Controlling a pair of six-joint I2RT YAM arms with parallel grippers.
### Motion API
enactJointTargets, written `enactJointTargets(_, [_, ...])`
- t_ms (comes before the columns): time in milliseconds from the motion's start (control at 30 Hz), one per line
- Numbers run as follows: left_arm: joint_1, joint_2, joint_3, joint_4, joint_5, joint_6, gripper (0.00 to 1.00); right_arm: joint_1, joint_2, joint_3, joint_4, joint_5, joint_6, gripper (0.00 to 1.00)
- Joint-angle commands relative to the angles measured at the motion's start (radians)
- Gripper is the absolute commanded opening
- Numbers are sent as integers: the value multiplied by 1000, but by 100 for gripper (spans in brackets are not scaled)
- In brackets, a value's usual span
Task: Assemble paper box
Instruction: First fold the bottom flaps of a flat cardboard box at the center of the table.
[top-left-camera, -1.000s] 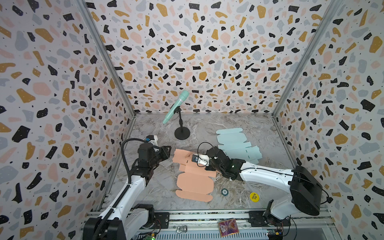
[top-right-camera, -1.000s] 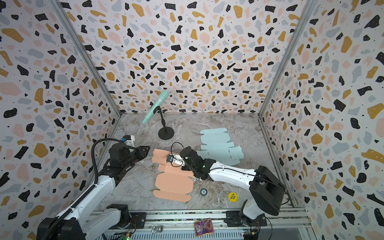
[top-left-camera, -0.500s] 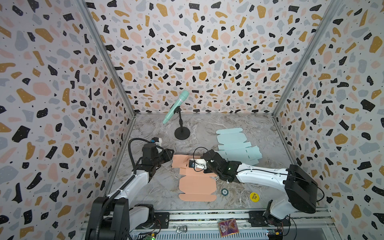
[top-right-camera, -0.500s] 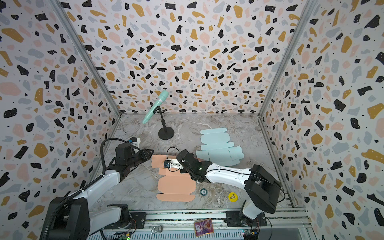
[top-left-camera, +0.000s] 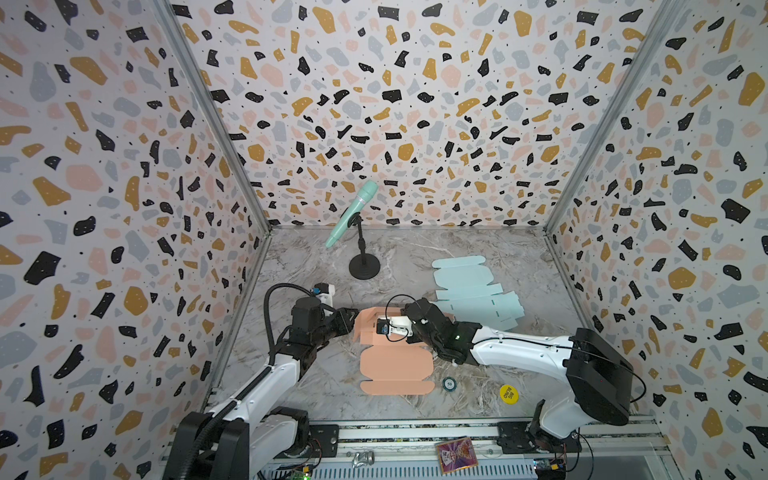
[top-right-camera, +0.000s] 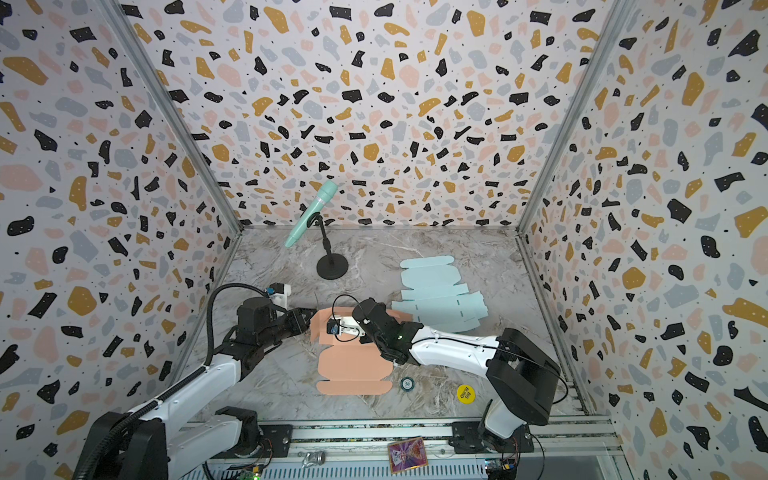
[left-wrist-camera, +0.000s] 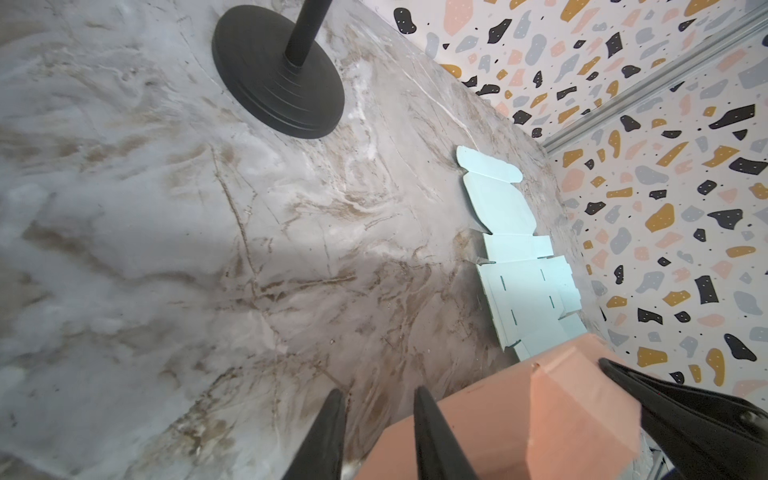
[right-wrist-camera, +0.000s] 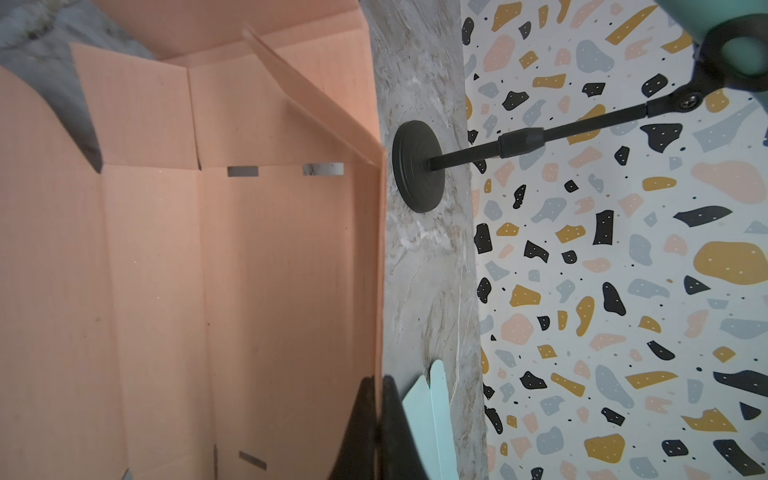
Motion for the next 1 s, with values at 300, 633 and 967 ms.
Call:
enactJointTargets(300, [-58,-103,-123,131,-14,-66,37,58,-6,-90,189,120,-137,0])
enactJointTargets(633, [-82,-190,-211,169,-22,-74,39,68,20,-143,305,169,-187,0])
enactJointTargets(967, [-126,-321,-314,204,-44,-128,43,84,24,-164,348,182,-204,0])
